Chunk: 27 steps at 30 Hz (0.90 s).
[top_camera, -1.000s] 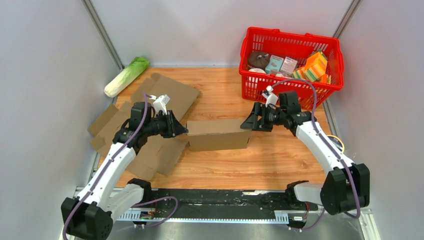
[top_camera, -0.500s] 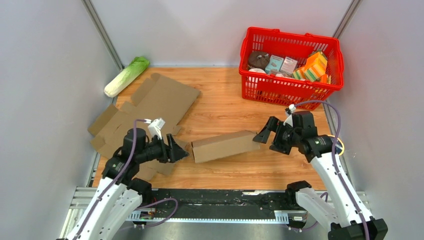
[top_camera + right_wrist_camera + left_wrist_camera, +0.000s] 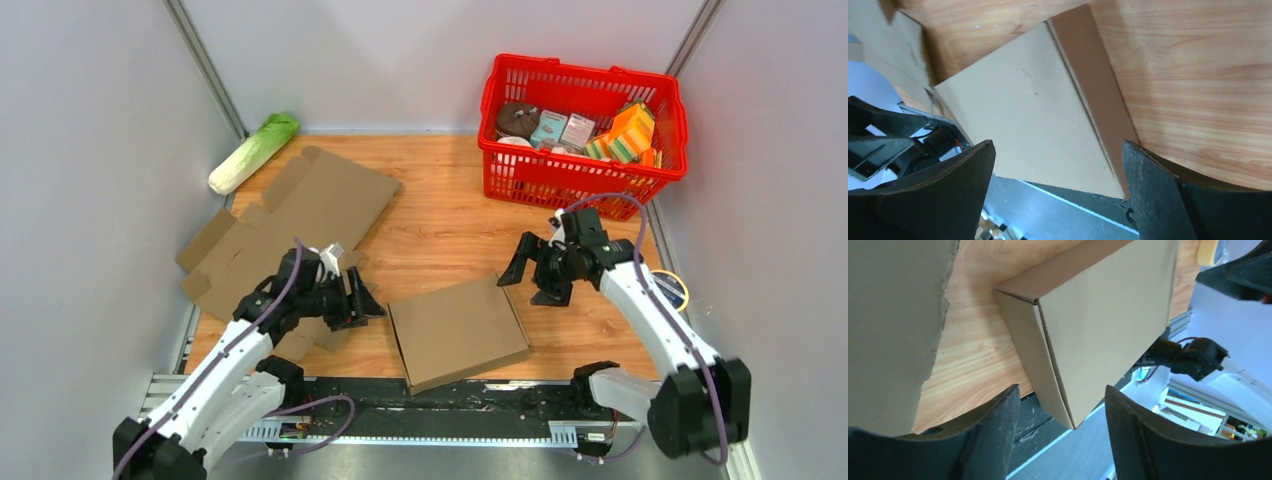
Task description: Fold the paper box
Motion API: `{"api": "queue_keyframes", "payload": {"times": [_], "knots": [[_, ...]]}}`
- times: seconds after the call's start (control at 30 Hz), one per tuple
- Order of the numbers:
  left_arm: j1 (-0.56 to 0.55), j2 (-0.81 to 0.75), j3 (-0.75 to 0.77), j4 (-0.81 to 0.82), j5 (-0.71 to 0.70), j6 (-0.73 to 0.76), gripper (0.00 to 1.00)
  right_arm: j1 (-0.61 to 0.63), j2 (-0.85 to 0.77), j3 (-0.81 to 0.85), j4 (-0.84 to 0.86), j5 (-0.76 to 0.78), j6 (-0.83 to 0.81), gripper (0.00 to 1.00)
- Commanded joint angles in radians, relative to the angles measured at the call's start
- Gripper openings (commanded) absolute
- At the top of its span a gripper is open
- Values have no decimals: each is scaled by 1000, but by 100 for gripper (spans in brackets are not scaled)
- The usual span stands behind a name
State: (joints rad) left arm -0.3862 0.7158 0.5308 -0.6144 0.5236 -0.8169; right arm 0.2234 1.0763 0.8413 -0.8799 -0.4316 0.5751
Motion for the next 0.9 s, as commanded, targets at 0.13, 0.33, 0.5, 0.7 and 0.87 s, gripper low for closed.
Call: {"api": "queue_keyframes", "payload": {"times": [0.13,0.33,0.5,0.7,0.87], "knots": [[-141,387,81,232,-64,-30,72,62,253,102,25,13,-141,100],[-215,754,285,186,61,42,52,96,293,32,150,39,-83,96],[-244,844,458,241,95,-53,48,36,281,21,147,80,18,97],[-313,1182,805,444,79,-145,48,-203,341,70,140,240,-13,100],[-399,1408,1055,557,79,-186,45,-292,450,148,194,358,-12,100]]}}
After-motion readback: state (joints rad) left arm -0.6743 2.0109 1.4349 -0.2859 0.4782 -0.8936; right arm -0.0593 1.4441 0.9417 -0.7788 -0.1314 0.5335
